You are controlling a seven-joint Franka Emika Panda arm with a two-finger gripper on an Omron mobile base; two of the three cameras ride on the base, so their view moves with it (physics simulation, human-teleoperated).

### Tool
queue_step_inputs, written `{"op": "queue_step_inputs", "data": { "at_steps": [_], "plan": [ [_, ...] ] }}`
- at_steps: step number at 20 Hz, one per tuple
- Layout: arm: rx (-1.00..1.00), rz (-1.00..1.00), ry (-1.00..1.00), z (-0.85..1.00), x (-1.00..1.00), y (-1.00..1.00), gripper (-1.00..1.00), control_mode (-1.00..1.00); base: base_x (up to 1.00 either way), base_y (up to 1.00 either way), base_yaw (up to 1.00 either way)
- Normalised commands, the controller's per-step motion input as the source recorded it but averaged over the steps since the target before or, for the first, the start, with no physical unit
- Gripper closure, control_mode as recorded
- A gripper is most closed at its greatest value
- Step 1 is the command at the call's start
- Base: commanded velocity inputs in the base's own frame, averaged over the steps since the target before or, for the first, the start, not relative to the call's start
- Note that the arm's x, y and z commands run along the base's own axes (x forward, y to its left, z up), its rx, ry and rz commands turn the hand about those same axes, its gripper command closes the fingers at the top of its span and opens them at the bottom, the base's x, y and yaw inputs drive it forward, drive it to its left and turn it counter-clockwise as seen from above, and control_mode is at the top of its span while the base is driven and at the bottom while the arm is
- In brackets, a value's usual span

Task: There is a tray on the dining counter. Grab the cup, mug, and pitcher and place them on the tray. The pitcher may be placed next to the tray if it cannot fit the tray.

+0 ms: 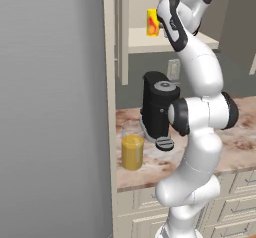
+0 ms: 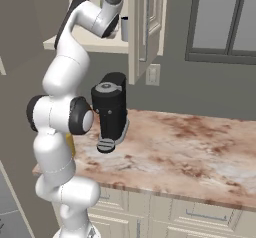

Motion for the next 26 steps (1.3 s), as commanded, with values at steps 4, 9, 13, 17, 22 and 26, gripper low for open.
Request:
{"op": "queue_step_inputs", "data": {
  "at_steps": [4, 9, 13, 17, 22, 26],
  "plan": [
    [0.0, 0.01, 0.02, 0.0, 0.0, 0.04, 1.0, -1.0, 0.0, 0.0, 0.0],
    [0.0, 0.0, -0.02, -0.04, -0.16, 0.01, 1.0, -1.0, 0.0, 0.0, 0.0],
    [0.0, 0.0, -0.03, -0.09, -0.24, 0.0, 1.0, -1.0, 0.0, 0.0, 0.0],
    [0.0, 0.0, 0.0, -0.17, -0.31, 0.07, 1.0, -1.0, 0.0, 0.0, 0.0],
    [0.0, 0.0, -0.01, -0.13, -0.48, 0.04, 1.0, -1.0, 0.0, 0.0, 0.0],
    [0.0, 0.0, 0.0, 0.0, -0.77, 0.0, 1.0, -1.0, 0.0, 0.0, 0.0]
  ]
}}
